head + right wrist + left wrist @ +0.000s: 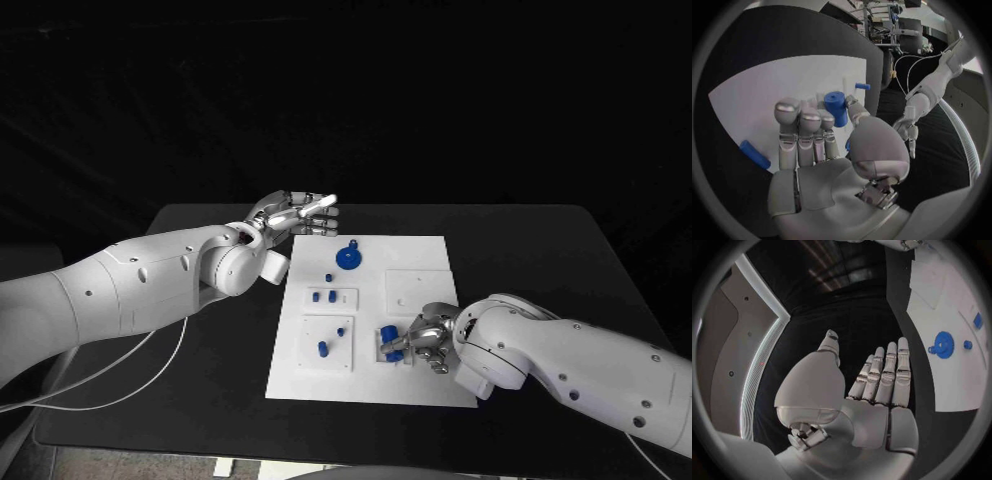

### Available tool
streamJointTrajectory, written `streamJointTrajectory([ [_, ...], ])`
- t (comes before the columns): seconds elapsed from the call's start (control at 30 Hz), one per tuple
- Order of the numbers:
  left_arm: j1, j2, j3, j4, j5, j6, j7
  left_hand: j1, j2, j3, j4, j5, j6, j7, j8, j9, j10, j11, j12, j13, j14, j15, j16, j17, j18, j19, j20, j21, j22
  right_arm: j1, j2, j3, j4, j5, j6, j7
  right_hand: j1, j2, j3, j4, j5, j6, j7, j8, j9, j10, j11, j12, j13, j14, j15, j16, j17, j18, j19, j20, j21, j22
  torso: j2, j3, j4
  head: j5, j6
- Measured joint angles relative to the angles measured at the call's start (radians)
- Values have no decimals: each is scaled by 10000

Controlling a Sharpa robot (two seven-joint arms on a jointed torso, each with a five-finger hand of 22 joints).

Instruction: Assemble the parts on the task board

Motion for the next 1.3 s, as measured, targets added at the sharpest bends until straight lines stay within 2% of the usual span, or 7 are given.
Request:
streamJointTrajectory([
  [0.2,0,-6,0,0,-2,3,-14,0,0,0,0,0,0,0,0,0,0,0,0,0,0,0,0,0,0,0,0,0,-1,0,39,-12,-76,-31,-1,-2,-186,-952,83,1305,-521,-191,103,-27,9,-18,14,-32,0,0,0,0,47,1,0,0,-10,0,2,1,-1,14,8],
  [0.37,0,-8,0,1,-10,5,-25,0,0,0,0,0,0,0,0,0,0,0,0,0,0,0,0,0,-1,0,0,0,-1,9,45,-15,-85,-74,79,9,-31,-894,-1091,1718,-521,-313,117,-31,23,-56,48,-77,5,-1,1,-32,118,1,0,0,-10,0,2,5,-8,35,-20],
  [0.43,0,-8,0,2,-20,6,-29,0,0,0,0,0,0,0,0,0,0,0,0,0,0,0,0,0,0,0,0,0,-1,15,41,-17,-88,-91,144,23,27,-952,-1262,1725,-521,-437,135,-30,22,-79,71,-145,5,-1,1,-32,146,-1,0,0,-10,0,1,5,-8,43,-27],
  [0.63,0,-12,0,4,-49,9,-43,0,0,0,0,0,0,0,0,0,0,0,0,0,0,0,0,0,0,0,0,0,-1,33,21,-19,-88,-157,330,88,274,-704,-1690,1658,-521,-506,165,-27,-46,-109,101,-146,6,-1,1,-33,213,0,0,0,-10,0,2,11,-9,50,-56],
  [0.87,0,-14,0,4,-84,14,-63,0,0,0,0,0,-1,0,0,0,0,0,0,0,0,0,0,0,-1,0,0,0,-1,31,1,-30,-83,-231,371,160,372,-325,-1328,1238,-521,-487,146,-3,-32,-108,101,-146,5,-1,2,-32,240,1,0,0,-10,-1,2,14,-10,55,-64],
  [1.13,0,-21,0,4,-98,17,-84,0,0,0,0,0,-1,0,0,0,0,0,0,0,0,0,0,0,-1,-1,0,0,-2,-20,-205,-83,53,-331,233,557,346,-299,-1022,853,-491,-440,176,-5,53,-108,102,-63,44,-1,2,-32,257,1,0,0,-10,-1,6,12,-6,55,-49],
  [1.3,0,-29,0,2,-102,18,-92,0,0,0,0,0,3,4,0,1,-1,0,0,0,0,0,0,0,-1,-1,0,0,-2,-67,-456,-120,158,-541,-132,1340,757,-207,-949,390,-45,-592,254,-42,68,-108,102,132,108,34,36,-32,288,0,0,0,85,-1,8,11,-7,56,-28],
])
